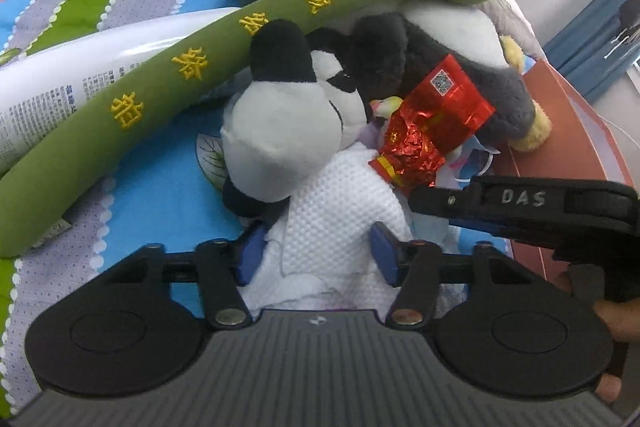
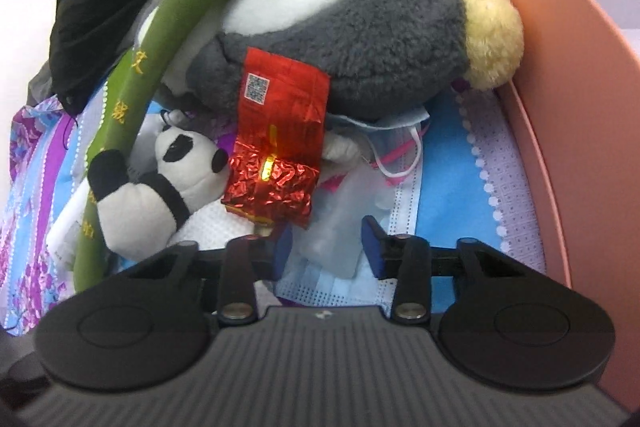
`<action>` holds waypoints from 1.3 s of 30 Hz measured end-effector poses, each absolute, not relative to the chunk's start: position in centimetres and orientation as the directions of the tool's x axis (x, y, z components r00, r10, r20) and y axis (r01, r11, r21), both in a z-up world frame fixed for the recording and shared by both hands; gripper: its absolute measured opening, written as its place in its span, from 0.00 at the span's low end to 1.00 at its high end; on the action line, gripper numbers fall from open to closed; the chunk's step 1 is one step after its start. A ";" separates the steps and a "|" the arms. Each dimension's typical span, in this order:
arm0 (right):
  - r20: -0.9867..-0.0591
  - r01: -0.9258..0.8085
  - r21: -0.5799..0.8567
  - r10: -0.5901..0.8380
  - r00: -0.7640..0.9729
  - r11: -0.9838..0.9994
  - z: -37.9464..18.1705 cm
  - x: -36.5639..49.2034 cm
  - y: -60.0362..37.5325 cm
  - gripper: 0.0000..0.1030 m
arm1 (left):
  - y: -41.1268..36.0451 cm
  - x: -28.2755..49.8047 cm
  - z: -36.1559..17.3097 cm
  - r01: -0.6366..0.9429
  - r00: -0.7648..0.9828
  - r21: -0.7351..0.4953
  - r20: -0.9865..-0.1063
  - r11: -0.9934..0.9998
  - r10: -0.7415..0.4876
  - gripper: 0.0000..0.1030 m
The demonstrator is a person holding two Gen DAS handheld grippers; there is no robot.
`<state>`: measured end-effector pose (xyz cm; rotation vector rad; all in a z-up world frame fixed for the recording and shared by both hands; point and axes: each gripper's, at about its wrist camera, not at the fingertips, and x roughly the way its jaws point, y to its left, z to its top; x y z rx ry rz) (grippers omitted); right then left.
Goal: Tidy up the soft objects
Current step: 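Grasp the white tissue with the left gripper while the right gripper grasps the clear plastic wrapper, then carry the tissue and plastic wrapper with both tools over the pink box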
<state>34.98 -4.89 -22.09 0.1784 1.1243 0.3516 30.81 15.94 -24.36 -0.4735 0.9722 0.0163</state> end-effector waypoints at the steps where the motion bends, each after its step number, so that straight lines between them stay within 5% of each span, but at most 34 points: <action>1: -0.846 -0.187 0.315 0.364 0.390 0.931 -22.0 34.9 -5.0 0.33 | 15.9 30.7 -24.4 -0.221 0.573 -0.384 -0.795 0.897 -0.199 0.44; 3: -0.842 -0.193 0.299 0.354 0.408 0.934 -21.6 34.4 -5.1 0.30 | 15.9 30.8 -24.3 -0.223 0.561 -0.390 -0.801 0.893 -0.210 0.15; 6: -0.838 -0.205 0.281 0.344 0.424 0.937 -21.0 33.5 -5.2 0.23 | 16.6 30.5 -23.3 -0.232 0.583 -0.417 -0.783 0.879 -0.217 0.09; 39: -0.800 -0.379 0.235 0.399 0.447 0.895 -13.5 15.1 -8.2 0.18 | 13.4 11.2 -16.0 -0.308 0.674 -0.405 -0.731 0.861 -0.103 0.07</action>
